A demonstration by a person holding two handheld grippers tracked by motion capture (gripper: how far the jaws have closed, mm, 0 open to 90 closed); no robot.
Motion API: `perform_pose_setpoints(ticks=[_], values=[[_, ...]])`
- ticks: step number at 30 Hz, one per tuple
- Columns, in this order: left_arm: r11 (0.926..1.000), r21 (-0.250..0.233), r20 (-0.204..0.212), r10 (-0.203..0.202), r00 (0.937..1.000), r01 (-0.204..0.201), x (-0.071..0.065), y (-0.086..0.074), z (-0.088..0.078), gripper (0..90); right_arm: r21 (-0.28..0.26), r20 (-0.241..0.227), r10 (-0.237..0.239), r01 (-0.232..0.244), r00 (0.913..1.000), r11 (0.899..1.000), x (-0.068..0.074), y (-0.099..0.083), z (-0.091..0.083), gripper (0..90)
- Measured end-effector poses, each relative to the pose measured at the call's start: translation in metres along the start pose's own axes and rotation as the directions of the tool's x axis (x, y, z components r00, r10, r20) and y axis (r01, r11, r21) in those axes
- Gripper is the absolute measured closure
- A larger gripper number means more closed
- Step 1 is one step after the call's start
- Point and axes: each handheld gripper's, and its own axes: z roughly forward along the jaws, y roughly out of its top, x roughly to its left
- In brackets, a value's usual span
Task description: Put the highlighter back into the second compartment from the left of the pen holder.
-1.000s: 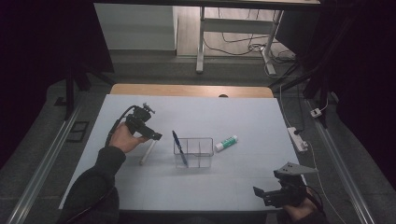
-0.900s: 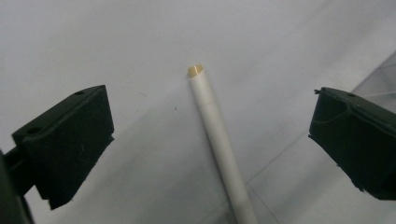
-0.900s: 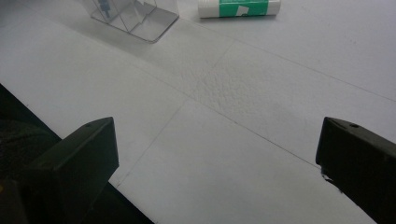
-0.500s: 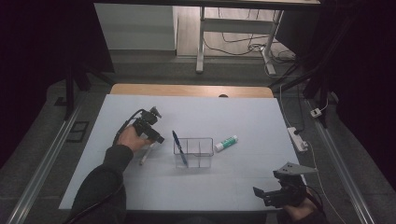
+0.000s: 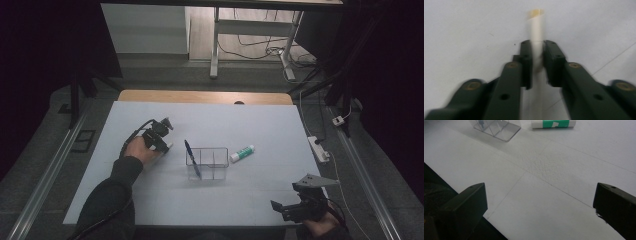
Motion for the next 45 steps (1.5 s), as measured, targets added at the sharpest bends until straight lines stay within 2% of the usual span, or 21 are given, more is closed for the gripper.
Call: perform_pose_setpoints(ticks=[2,4,7,11,15,18,21,23,24,26,32,35,36,39,41,45], values=[[0.9999,0.012,0.015,-0.009,0.9998,0.009,0.001,0.000,-0.001,79.0,0.000,0.000,0.000,0.000,1.0000,1.000,0.000,0.000,0.000,0.0],[0.9997,0.002,0.037,-0.026,0.9990,0.026,0.003,0.000,-0.001,79.1,0.001,-0.002,0.002,-0.002,1.0000,1.000,0.000,0.000,0.000,0.0],[0.9975,-0.064,0.089,-0.023,0.9958,0.029,0.007,-0.003,-0.008,79.1,0.000,-0.003,0.003,-0.003,1.0000,1.000,0.000,0.000,0.000,0.0],[0.9896,-0.143,0.079,-0.002,0.9969,0.014,0.007,-0.007,-0.022,79.1,0.001,-0.003,0.003,-0.003,1.0000,1.000,0.000,0.000,0.000,0.0],[0.9677,-0.251,0.099,0.004,0.9951,0.021,0.007,-0.013,-0.040,79.1,0.001,-0.002,0.004,-0.004,1.0000,1.000,0.000,0.000,0.000,0.0],[0.9462,-0.323,0.105,0.016,0.9943,0.019,0.006,-0.018,-0.053,79.1,0.001,-0.002,0.004,-0.004,1.0000,1.000,0.000,0.000,0.000,0.0],[0.9234,-0.384,0.104,0.029,0.9942,0.013,0.003,-0.023,-0.066,79.1,0.000,-0.002,0.006,-0.006,1.0000,1.000,0.000,0.000,0.000,0.0],[0.9012,-0.433,0.115,0.035,0.9927,0.018,0.000,-0.027,-0.077,79.1,0.001,0.000,0.006,-0.006,1.0000,1.000,0.000,0.000,0.000,0.0],[0.8938,-0.448,0.120,0.034,0.9922,0.023,-0.001,-0.028,-0.081,79.1,0.002,0.000,0.004,-0.004,1.0000,1.000,0.000,0.000,0.000,0.0],[0.8713,-0.490,0.134,0.041,0.9902,0.030,-0.004,-0.032,-0.091,79.1,0.003,0.001,0.004,-0.004,1.0000,1.000,0.000,0.000,0.000,0.0],[0.7976,-0.602,0.159,0.084,0.9836,0.030,-0.015,-0.042,-0.121,79.1,0.002,0.001,0.005,-0.005,1.0000,1.000,0.000,0.000,0.000,0.0],[0.7670,-0.642,0.156,0.113,0.9813,0.013,-0.022,-0.046,-0.133,79.0,0.002,0.001,0.006,-0.006,1.0000,1.000,0.000,0.000,0.000,0.0],[0.7541,-0.657,0.156,0.124,0.9799,0.009,-0.024,-0.047,-0.137,79.0,0.002,0.000,0.006,-0.006,1.0000,1.000,0.000,0.000,0.000,0.0],[0.7208,-0.693,0.167,0.157,0.9732,0.003,-0.032,-0.049,-0.148,79.0,0.002,0.002,0.005,-0.005,1.0000,1.000,0.000,0.001,0.001,0.0],[0.7021,-0.712,0.158,0.176,0.9716,-0.011,-0.040,-0.048,-0.155,79.1,0.004,0.002,0.003,-0.003,1.0000,1.000,0.000,0.001,0.001,0.0],[0.6724,-0.740,0.154,0.211,0.9654,-0.029,-0.052,-0.044,-0.163,79.1,0.003,0.002,0.004,-0.004,1.0000,1.000,0.000,0.001,0.001,0.0]])
